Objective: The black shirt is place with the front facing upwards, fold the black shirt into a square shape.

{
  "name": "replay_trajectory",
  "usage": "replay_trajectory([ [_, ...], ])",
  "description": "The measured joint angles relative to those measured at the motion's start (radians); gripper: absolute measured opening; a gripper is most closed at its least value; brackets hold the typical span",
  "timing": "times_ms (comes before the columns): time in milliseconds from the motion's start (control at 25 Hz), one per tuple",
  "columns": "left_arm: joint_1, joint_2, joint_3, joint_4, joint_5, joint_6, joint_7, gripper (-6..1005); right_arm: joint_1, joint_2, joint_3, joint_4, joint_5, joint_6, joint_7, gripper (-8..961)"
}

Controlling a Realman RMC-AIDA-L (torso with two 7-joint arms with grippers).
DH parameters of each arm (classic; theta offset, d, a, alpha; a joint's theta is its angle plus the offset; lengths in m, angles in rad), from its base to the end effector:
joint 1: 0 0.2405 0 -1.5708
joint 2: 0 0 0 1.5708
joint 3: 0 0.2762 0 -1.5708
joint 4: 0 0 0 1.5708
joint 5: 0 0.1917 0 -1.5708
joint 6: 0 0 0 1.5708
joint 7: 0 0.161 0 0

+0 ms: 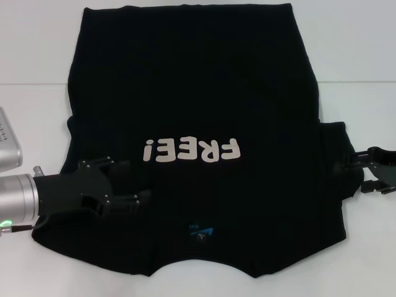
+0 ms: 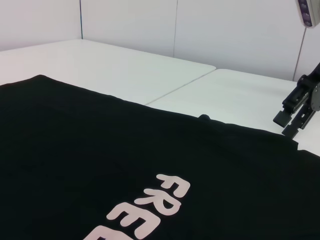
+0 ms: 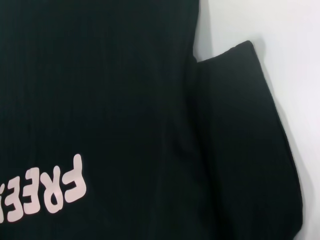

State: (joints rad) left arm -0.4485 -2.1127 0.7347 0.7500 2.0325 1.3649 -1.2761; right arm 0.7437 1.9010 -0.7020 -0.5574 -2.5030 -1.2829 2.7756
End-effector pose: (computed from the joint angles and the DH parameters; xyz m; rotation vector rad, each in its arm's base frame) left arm -0.2932 0.3330 -0.0278 -2.6027 -0.5147 -0.4439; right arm 0.3113 0.3997 0.0229 -1.8428 2.0540 0.1666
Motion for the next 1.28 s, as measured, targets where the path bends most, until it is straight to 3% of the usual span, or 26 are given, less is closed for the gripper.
replay_trajectory([
  [1280, 0.004, -0.006, 0.0, -0.001, 0.0, -0.012, -0.002, 834, 0.004, 0.014, 0.003, 0.026, 0.007, 0.071, -0.015, 882],
])
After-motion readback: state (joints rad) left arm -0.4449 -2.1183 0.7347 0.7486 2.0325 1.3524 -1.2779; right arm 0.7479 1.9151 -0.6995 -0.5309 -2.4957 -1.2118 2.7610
